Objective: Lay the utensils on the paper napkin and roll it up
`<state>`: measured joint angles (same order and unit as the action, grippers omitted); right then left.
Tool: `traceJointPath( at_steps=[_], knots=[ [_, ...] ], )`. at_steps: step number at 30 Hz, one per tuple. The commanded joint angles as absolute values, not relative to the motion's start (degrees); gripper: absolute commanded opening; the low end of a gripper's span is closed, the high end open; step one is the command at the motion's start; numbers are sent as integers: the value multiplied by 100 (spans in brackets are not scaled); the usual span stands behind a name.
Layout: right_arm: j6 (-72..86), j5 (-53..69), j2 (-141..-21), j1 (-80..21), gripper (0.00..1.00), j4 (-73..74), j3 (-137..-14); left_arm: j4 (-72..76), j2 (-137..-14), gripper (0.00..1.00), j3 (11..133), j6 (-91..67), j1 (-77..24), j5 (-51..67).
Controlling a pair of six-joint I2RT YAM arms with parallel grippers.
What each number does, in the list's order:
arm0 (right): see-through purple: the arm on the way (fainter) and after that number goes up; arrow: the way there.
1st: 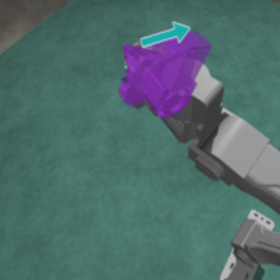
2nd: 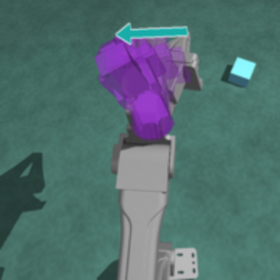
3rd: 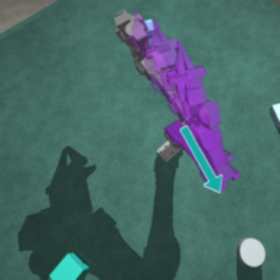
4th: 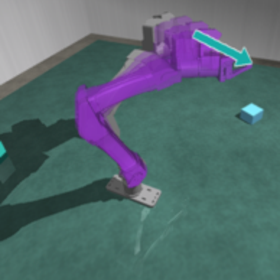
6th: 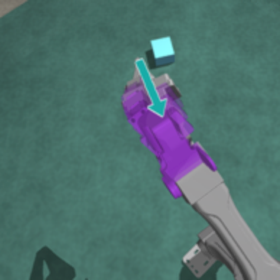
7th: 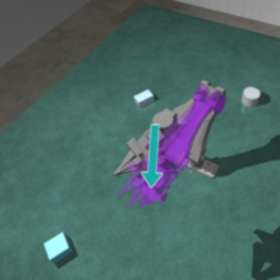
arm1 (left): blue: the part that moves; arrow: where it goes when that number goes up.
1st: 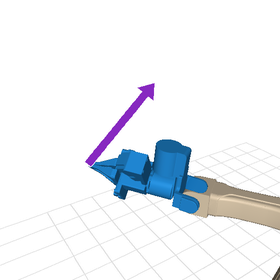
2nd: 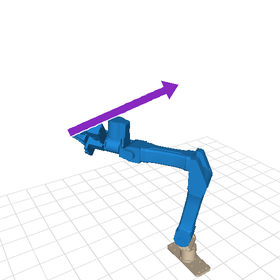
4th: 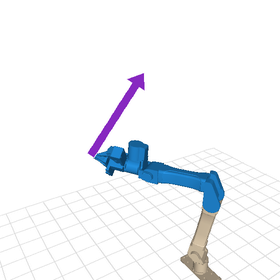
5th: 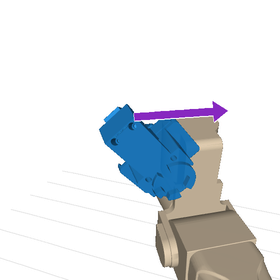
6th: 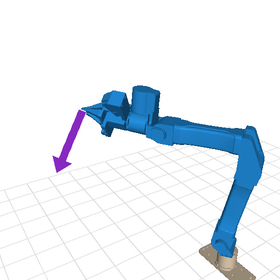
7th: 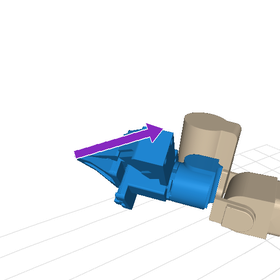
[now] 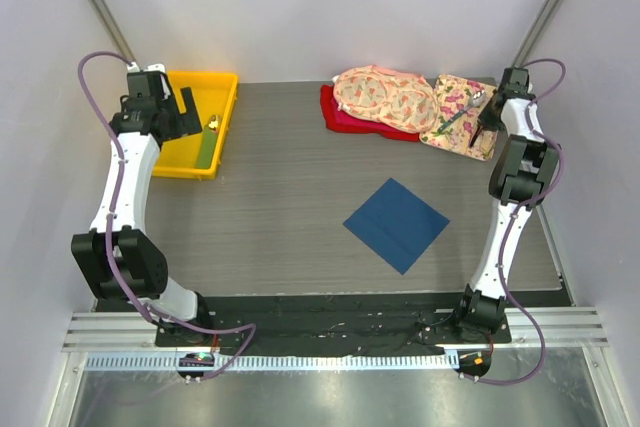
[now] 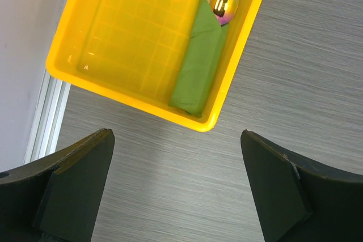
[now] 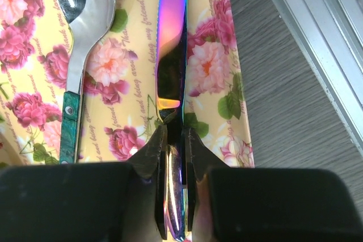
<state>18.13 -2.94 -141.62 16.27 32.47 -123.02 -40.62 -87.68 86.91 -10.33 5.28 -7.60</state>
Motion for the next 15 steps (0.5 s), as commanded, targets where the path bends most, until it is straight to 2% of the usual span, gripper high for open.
traceJointPath(
  at_steps=[1,15],
  knots=[
    [1714,-89,-13553,1679,1,3068,-12472,-4087,-8684,100,9000,-1230,527,-615],
    [1705,509,-12780,1723,1,2786,-12051,-3841,-8534,100,8851,-1388,527,-79]
  ],
)
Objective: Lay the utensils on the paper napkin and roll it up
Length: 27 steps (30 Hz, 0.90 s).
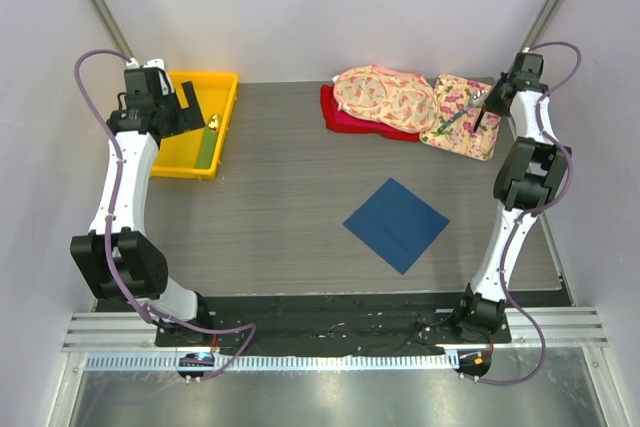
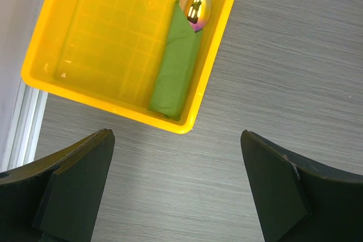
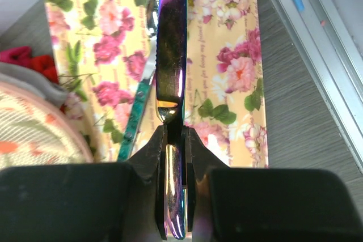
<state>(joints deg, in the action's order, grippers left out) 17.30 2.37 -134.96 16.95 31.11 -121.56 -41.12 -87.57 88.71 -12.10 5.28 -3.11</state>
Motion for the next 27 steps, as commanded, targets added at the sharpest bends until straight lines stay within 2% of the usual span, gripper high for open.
traceJointPath(
  at_steps=[1,11,19,27],
  knots=[
    [1696,527,-12736,1714,1,2777,-12015,-3841,-8569,100,8851,-1415,536,-53],
    [1714,1063,-11884,1723,1,2769,-11322,-3421,-8465,100,8719,-1582,536,377],
    [1723,1766,-10355,1705,1,2786,-9441,-2207,-7814,100,7858,-1371,536,931],
    [1302,2312,-8650,1275,1,2970,-7613,-2057,-7401,100,7551,-1660,527,1660]
  ],
)
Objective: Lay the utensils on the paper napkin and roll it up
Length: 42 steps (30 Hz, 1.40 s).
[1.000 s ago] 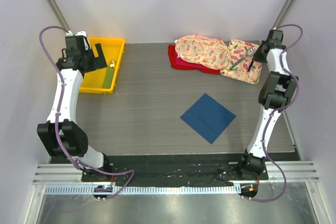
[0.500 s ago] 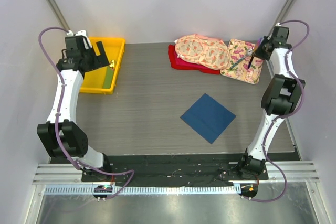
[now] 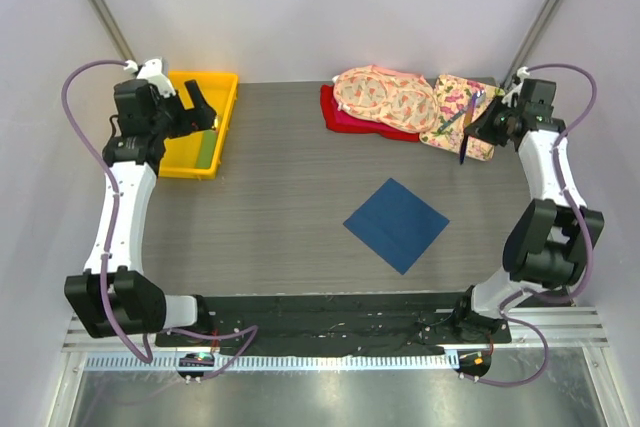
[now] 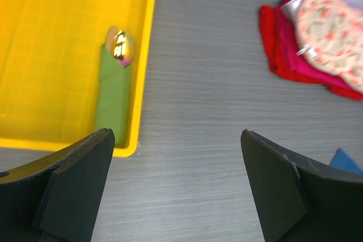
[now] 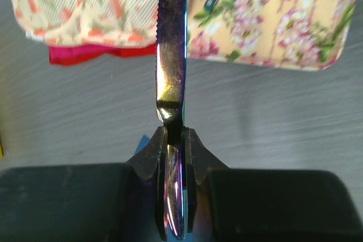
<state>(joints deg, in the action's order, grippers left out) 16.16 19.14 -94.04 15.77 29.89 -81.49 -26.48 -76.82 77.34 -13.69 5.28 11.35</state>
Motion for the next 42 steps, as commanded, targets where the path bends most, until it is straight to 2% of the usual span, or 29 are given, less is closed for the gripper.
traceJointPath(
  at_steps=[1,7,14,22,42],
  knots=[
    [1240,2294,-8527,1092,1,3023,-7463,-2048,-7383,100,7506,-1705,536,1739],
    [861,1471,-7770,19,1,2910,-6400,-1978,-7129,100,6936,-2073,527,2215],
    [1801,484,-7576,-1010,1,2347,-5372,-1828,-6672,100,6118,-2347,519,2206],
    [3013,-255,-7612,-1791,1,1751,-4896,-1872,-6627,100,5915,-2364,527,2118],
    [2136,-334,-8349,-1978,1,932,-4544,-1819,-6715,100,5924,-2408,519,2197]
  ],
)
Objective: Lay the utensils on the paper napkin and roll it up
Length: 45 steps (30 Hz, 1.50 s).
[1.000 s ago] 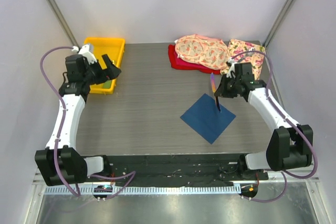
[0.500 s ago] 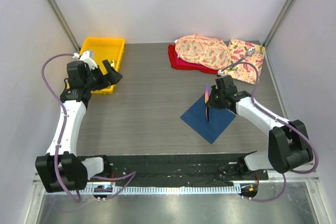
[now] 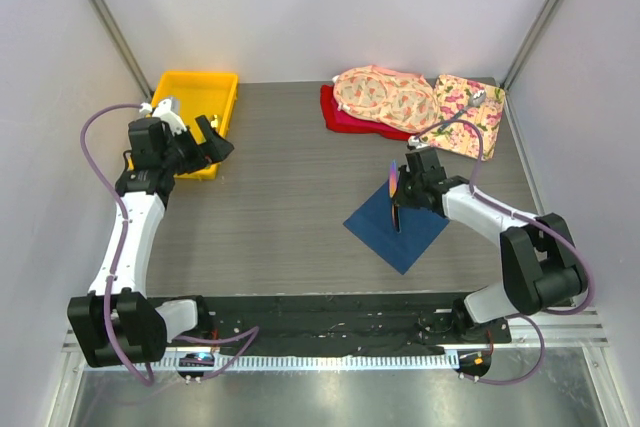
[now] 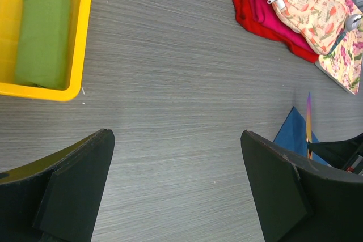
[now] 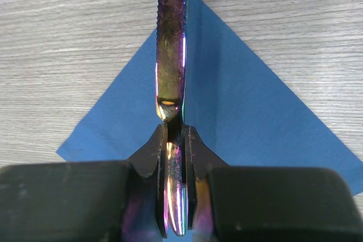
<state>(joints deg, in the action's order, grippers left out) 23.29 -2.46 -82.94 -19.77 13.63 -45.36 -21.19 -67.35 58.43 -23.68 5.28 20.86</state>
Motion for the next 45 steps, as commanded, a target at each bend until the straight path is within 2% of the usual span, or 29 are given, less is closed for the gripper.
traceJointPath(
  at_steps=[1,24,32,37,40,42,45],
  knots=[
    [2101,-334,-8376,-1978,1,940,-4535,-1819,-6724,100,5924,-2408,527,2206],
    [2197,-308,-9219,-2004,1,782,-4579,-1933,-6899,100,6082,-2303,527,2127],
    [2355,-378,-9369,-1995,22,1046,-4869,-2039,-6908,100,6152,-2197,527,2092],
    [2461,-316,-9343,-2004,31,1142,-4974,-2057,-6961,100,6152,-2171,527,2215],
    [2487,-334,-9325,-1995,32,1213,-5019,-2100,-7031,100,6187,-2136,501,2346],
    [2505,-343,-9255,-2004,41,1248,-5027,-2153,-7084,100,6222,-2083,422,2390],
    [2514,-308,-9194,-2004,45,1336,-5115,-2267,-7198,100,6275,-1960,55,2470]
  ],
)
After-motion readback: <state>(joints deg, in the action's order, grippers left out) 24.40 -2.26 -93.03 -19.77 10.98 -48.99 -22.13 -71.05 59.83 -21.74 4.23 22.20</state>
